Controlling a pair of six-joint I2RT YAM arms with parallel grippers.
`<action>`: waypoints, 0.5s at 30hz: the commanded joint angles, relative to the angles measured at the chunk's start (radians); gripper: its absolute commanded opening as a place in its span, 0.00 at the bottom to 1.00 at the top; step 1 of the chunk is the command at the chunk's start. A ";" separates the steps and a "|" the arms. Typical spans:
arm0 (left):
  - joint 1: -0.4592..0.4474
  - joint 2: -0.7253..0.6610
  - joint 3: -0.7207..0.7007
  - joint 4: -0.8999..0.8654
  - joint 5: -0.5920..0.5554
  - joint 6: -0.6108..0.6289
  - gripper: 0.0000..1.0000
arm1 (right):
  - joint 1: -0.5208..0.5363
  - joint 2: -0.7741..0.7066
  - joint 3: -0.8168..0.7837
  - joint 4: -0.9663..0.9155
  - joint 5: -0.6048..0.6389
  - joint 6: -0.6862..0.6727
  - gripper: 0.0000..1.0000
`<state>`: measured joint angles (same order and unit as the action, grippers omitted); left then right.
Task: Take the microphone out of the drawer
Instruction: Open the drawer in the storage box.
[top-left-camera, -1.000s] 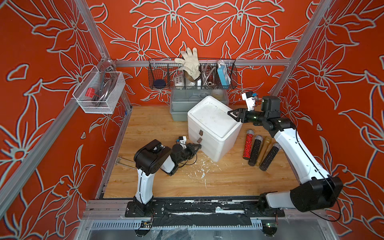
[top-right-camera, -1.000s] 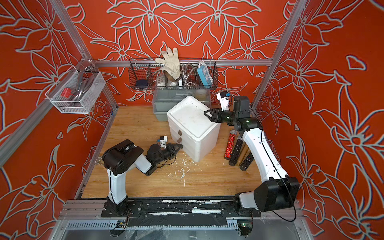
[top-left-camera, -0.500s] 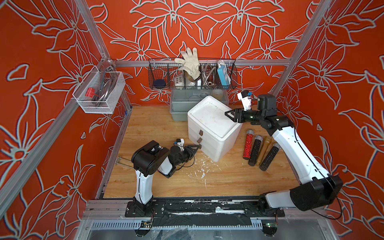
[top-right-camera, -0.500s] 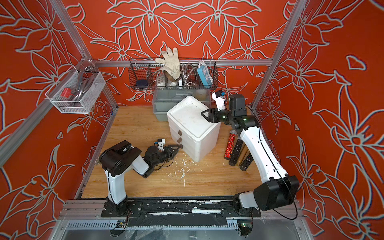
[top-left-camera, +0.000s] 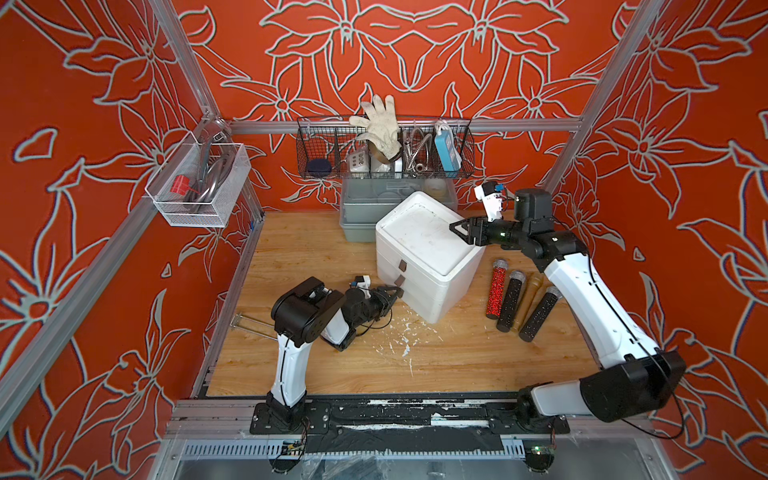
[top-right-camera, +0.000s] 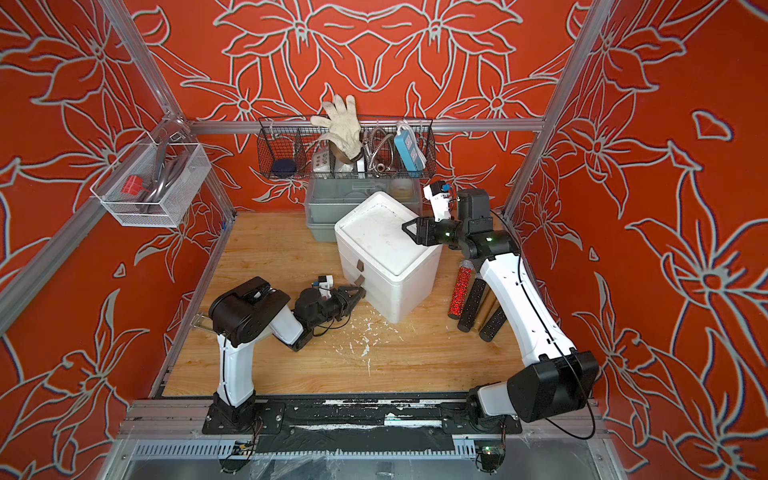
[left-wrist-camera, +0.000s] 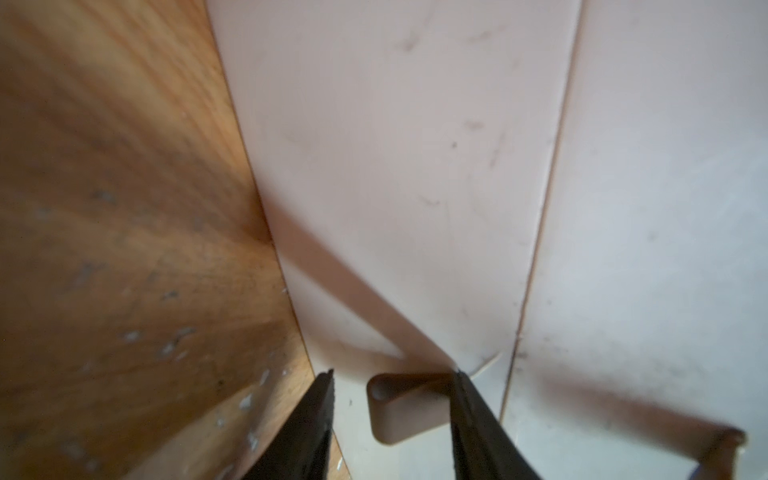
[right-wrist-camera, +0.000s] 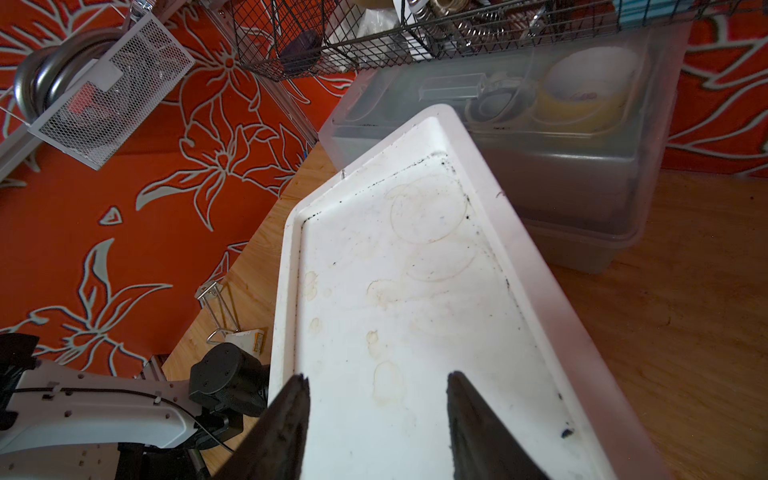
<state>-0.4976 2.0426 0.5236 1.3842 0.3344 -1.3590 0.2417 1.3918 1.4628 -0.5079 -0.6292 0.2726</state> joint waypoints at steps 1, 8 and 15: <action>-0.015 0.032 0.023 0.007 -0.008 -0.002 0.41 | 0.000 -0.017 -0.017 0.018 0.000 -0.013 0.57; -0.027 0.043 0.052 0.008 -0.024 -0.024 0.35 | -0.001 -0.012 -0.031 0.026 0.000 -0.012 0.57; -0.034 0.055 0.078 0.007 -0.030 -0.049 0.25 | 0.000 -0.017 -0.034 0.020 0.008 -0.018 0.57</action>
<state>-0.5259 2.0724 0.5747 1.4014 0.3351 -1.3991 0.2417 1.3918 1.4384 -0.4957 -0.6285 0.2710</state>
